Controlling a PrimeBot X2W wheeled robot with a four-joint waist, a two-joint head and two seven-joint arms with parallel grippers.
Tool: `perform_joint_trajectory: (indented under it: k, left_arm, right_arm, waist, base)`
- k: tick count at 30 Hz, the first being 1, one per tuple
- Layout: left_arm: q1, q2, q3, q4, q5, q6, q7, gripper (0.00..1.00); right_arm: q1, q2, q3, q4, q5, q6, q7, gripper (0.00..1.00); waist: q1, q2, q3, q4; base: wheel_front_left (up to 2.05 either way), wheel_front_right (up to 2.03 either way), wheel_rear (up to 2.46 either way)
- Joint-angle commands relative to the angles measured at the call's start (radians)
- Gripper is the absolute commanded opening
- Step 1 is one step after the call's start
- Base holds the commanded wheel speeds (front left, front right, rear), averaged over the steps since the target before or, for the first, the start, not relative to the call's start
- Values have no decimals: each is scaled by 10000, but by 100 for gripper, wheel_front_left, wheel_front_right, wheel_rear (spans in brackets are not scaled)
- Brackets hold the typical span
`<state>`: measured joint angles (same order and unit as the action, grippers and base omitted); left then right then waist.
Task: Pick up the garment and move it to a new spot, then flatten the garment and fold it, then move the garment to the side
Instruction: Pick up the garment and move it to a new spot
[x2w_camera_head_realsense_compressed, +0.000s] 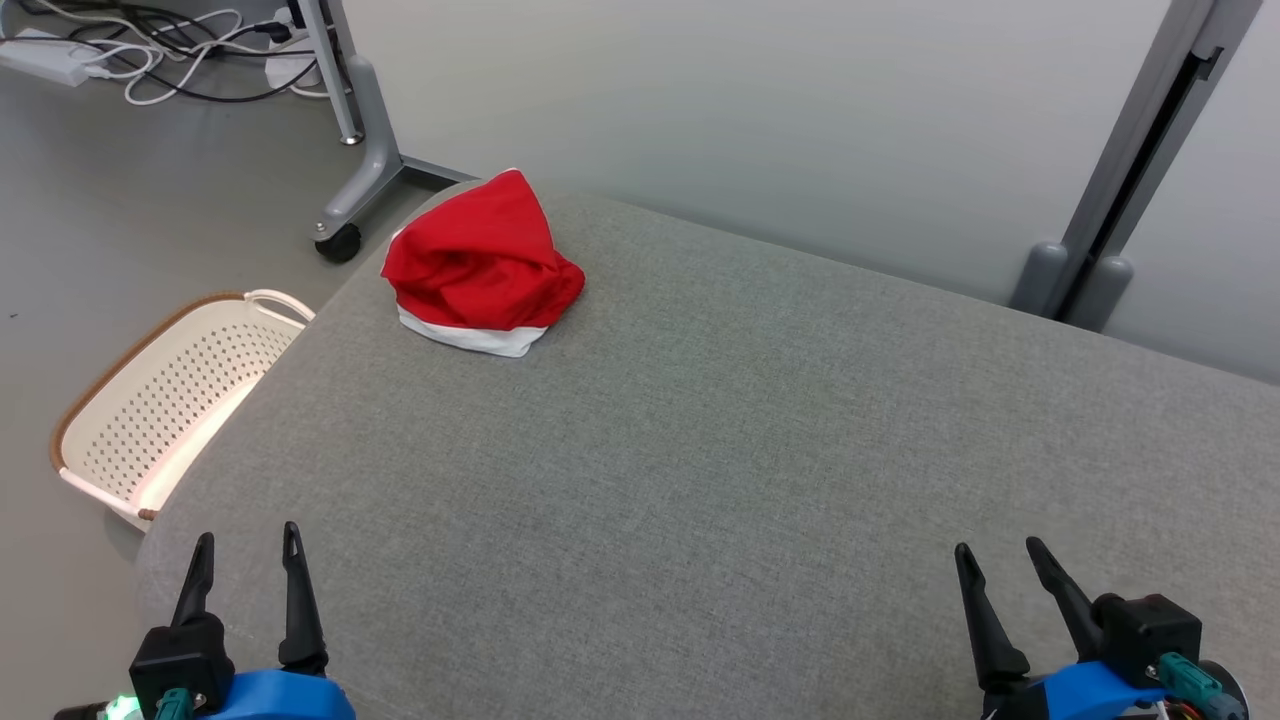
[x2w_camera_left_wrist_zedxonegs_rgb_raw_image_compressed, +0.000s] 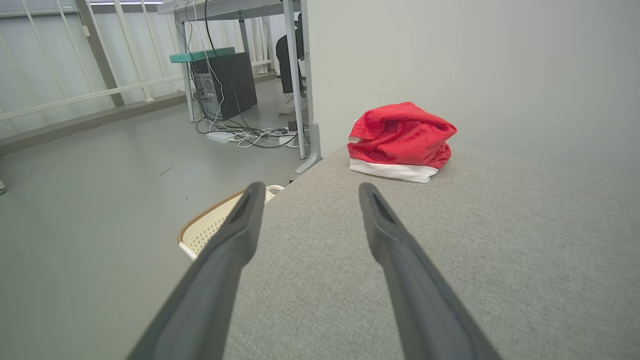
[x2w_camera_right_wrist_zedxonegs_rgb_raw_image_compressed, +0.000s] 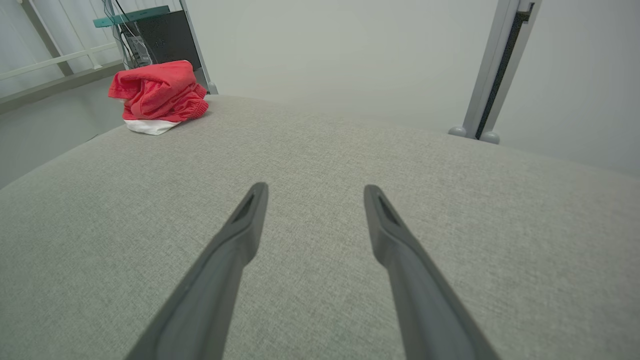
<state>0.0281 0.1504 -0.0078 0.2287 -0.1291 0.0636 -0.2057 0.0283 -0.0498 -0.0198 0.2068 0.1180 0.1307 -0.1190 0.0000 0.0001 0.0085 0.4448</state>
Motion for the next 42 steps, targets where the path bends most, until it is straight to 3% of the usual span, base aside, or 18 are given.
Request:
perform_joint_trajectory:
  k: [1,13,23,33,42]
  left_arm:
    - [84,22,45,-35,-28,50,-28,100]
    - [-604,144,274,-61,-394,120,-143,100]
    - [-3546,918,1083,500,-974,19,-255,100]
    - [-7093,2441,1728,2451,-1358,-282,-213,100]
    - [-8982,3228,1494,5291,-1445,-832,332,100]
  right_arm:
    - [-82,-16,-11,8,4,5,-32,100]
    - [-334,-20,-47,-242,-248,5,-17,100]
    - [-1025,-161,-316,-1370,-877,5,76,100]
    - [-1718,-685,-760,-2848,-984,3,460,100]
    - [-1876,-993,-1259,-3928,-930,3,742,100]
  waist:
    - [0,-1,52,74]
    - [0,-1,383,-455]
    - [0,-1,1722,-1694]
    - [0,-1,3702,-3259]
    - [0,-1,5100,-3856]
  base:
    - [0,0,0]
    - [0,0,0]
    - [0,0,0]
    - [0,0,0]
    - [0,0,0]
